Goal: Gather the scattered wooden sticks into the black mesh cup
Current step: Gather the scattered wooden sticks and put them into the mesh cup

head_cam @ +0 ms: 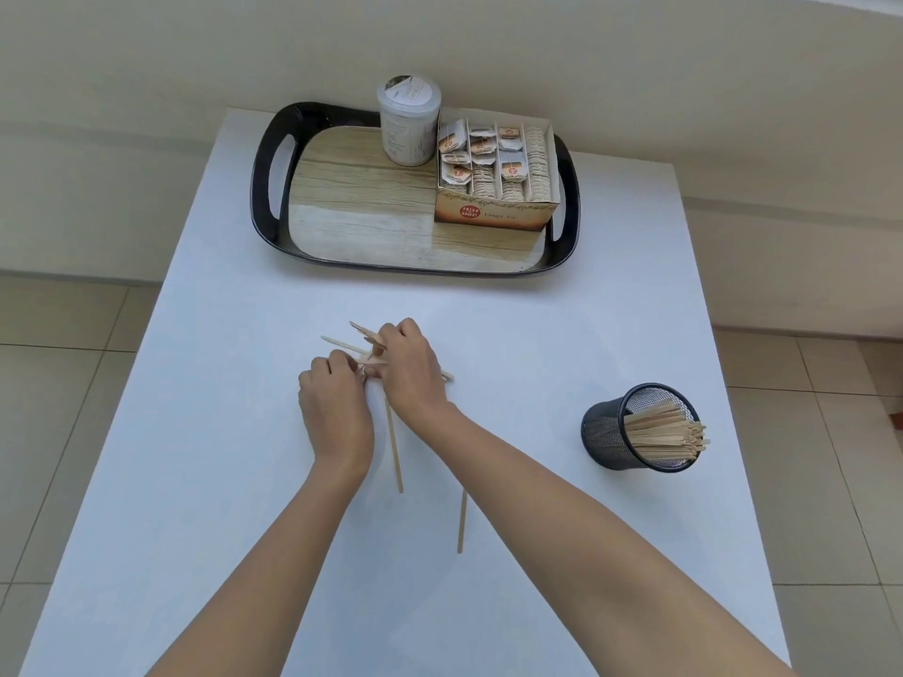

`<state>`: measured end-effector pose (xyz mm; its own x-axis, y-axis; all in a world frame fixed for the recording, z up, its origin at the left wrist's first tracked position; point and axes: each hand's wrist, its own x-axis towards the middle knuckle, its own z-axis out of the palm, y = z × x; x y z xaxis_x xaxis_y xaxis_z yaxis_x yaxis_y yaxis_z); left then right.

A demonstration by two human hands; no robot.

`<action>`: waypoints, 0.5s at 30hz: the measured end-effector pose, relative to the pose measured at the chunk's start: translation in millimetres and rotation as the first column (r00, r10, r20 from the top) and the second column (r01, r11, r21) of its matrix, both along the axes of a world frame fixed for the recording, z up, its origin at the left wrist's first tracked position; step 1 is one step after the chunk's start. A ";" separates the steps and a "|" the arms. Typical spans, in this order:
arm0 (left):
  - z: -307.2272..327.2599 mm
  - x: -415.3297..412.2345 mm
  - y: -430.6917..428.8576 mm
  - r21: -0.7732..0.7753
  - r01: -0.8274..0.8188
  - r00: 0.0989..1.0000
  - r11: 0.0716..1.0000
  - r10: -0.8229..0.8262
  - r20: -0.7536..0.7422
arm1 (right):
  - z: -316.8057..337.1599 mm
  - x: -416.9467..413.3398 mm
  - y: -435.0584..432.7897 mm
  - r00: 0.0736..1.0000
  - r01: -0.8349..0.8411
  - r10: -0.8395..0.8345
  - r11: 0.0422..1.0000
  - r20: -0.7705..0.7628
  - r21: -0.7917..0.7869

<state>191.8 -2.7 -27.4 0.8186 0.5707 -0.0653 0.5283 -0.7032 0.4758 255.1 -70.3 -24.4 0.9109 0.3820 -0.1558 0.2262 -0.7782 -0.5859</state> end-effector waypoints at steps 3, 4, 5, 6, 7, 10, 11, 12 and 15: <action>-2.9 -4.5 3.2 0.046 0.047 0.999 0.998 -0.047 -0.007 | -0.4 -6.5 -5.5 0.999 -0.030 0.030 0.999 0.024 -0.020; -3.8 -6.1 3.7 0.068 0.054 0.998 0.996 -0.053 -0.023 | -0.4 -8.8 -7.0 0.999 -0.036 0.038 0.998 0.039 -0.046; -4.6 -7.9 4.0 0.097 0.062 0.997 0.993 -0.058 -0.045 | -0.4 -11.5 -8.6 0.997 -0.044 0.048 0.996 0.057 -0.082; -5.6 -9.3 4.2 0.127 0.071 0.996 0.989 -0.062 -0.068 | -0.7 -14.4 -9.9 0.995 -0.054 0.063 0.991 0.075 -0.122; -6.5 -10.8 4.4 0.155 0.083 0.994 0.984 -0.070 -0.088 | -1.0 -17.1 -11.1 0.992 -0.068 0.084 0.985 0.091 -0.160; -9.4 -16.1 5.1 0.223 0.146 0.984 0.964 -0.118 -0.134 | -0.8 -24.3 -13.7 0.981 -0.119 0.152 0.963 0.121 -0.242; -10.2 -17.6 5.8 0.244 0.174 0.979 0.954 -0.140 -0.150 | -0.5 -25.9 -14.2 0.978 -0.131 0.167 0.957 0.126 -0.259; -10.6 -19.2 6.8 0.271 0.200 0.974 0.942 -0.161 -0.158 | -0.1 -27.3 -14.4 0.975 -0.140 0.181 0.952 0.130 -0.273; -9.4 -23.3 10.8 0.381 0.241 0.970 0.893 -0.211 -0.120 | 1.2 -30.3 -13.6 0.957 -0.183 0.244 0.929 0.160 -0.321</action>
